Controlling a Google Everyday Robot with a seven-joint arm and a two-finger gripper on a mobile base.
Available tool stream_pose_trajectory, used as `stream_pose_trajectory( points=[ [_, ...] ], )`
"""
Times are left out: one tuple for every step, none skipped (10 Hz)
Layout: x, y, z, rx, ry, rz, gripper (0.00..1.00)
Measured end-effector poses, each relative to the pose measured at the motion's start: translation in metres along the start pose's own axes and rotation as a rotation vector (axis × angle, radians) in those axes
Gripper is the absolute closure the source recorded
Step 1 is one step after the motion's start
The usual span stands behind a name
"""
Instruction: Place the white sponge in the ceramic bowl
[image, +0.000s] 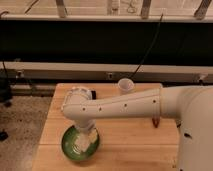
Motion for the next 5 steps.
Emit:
stream_pose_trajectory(
  points=[
    [0.0,0.0,0.0,-0.001,0.0,-0.001,0.9],
    [0.0,0.0,0.0,-0.002,0.0,0.001,0.84],
    [0.0,0.0,0.004,-0.008,-0.002,0.004,0.81],
    [-0.001,0.0,0.008,-0.011,-0.002,0.002,0.75],
    [-0.003,-0.002,0.013,-0.005,-0.011,0.0,0.63]
  ],
)
